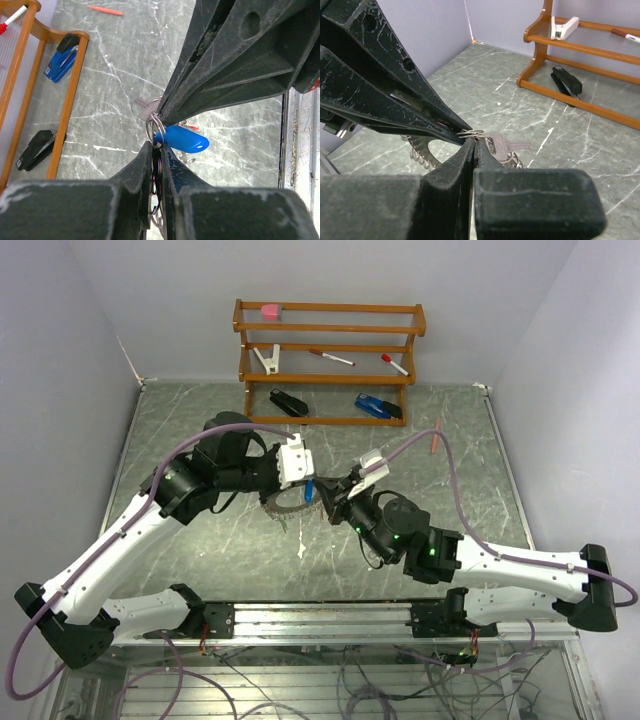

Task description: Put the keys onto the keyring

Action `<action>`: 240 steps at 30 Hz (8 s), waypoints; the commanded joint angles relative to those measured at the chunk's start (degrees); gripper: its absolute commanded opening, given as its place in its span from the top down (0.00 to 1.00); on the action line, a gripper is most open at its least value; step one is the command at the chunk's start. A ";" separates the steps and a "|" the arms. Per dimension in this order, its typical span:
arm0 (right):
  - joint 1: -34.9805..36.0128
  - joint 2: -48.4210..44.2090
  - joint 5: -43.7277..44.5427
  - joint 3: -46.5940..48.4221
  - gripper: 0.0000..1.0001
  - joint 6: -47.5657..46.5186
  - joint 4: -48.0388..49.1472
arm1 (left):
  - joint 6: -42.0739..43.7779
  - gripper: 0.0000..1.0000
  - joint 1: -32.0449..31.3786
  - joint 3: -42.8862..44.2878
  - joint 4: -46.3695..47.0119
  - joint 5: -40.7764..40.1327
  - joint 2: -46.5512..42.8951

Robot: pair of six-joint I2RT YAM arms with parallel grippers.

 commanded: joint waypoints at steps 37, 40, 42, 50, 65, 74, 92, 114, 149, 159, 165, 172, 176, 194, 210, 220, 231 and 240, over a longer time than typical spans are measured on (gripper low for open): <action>0.16 -1.86 0.41 0.79 0.59 -5.80 -3.17 | -3.35 0.93 0.14 6.93 0.85 3.92 0.08; 0.15 -1.67 -0.17 0.45 0.69 -7.57 -1.40 | -3.42 0.93 0.18 7.69 0.30 5.11 0.12; -0.06 -1.42 -0.66 0.52 0.80 -8.07 -0.93 | -3.63 0.93 0.20 7.68 0.47 5.30 0.10; -0.12 -2.91 0.78 0.22 1.00 -7.19 -1.52 | -2.44 0.93 0.26 6.83 0.24 4.44 -0.27; -0.11 -5.54 1.04 2.87 1.00 -3.84 -8.49 | 3.75 0.93 0.21 5.29 -1.31 -0.46 -0.85; -0.21 -3.97 0.75 4.27 1.00 -1.23 -8.47 | 1.46 0.93 0.21 6.22 -0.44 0.45 -0.57; -0.52 0.53 1.61 4.00 1.00 -0.92 -1.87 | 0.23 0.93 0.27 6.50 -0.86 5.00 -0.68; -4.51 4.49 -3.66 10.25 1.00 4.61 -10.18 | 9.67 0.93 0.23 7.27 -4.60 1.51 -1.21; -10.40 -3.81 -28.27 9.83 0.46 -4.26 -19.91 | 12.82 0.93 0.24 6.87 -5.27 -0.46 -0.64; -11.51 -0.52 -31.85 10.08 0.53 -10.86 -18.31 | 17.74 0.93 0.25 7.81 -11.96 7.55 0.08; -13.30 -0.39 -35.01 10.31 0.64 -10.30 -17.55 | 18.76 0.93 0.22 7.24 -12.52 8.47 -0.14; -13.68 0.15 -37.34 11.08 0.67 -9.26 -17.54 | 19.25 0.93 0.24 7.04 -12.50 8.10 -0.29; -13.75 0.89 -39.11 11.26 0.67 -8.35 -17.06 | 19.21 0.93 0.25 6.84 -12.05 7.74 -0.44; -13.75 0.55 -40.34 10.85 1.00 -6.87 -16.00 | 17.71 0.93 0.26 4.87 -7.73 1.58 -0.56; -13.72 1.43 -40.15 11.26 1.00 -7.11 -14.41 | 18.90 0.93 -0.25 5.18 -8.42 0.82 -0.14; -13.67 1.71 -38.67 10.97 0.99 -6.38 -13.00 | 17.57 0.93 -0.65 6.48 -8.39 2.07 -0.14; -13.74 2.84 -39.38 10.65 1.00 -6.46 -10.31 | 16.09 0.93 -0.67 7.25 -8.02 3.88 -0.22; -13.73 3.76 -41.35 11.47 1.00 -5.69 -11.09 | 14.39 0.93 -0.66 7.03 -6.45 1.81 -0.40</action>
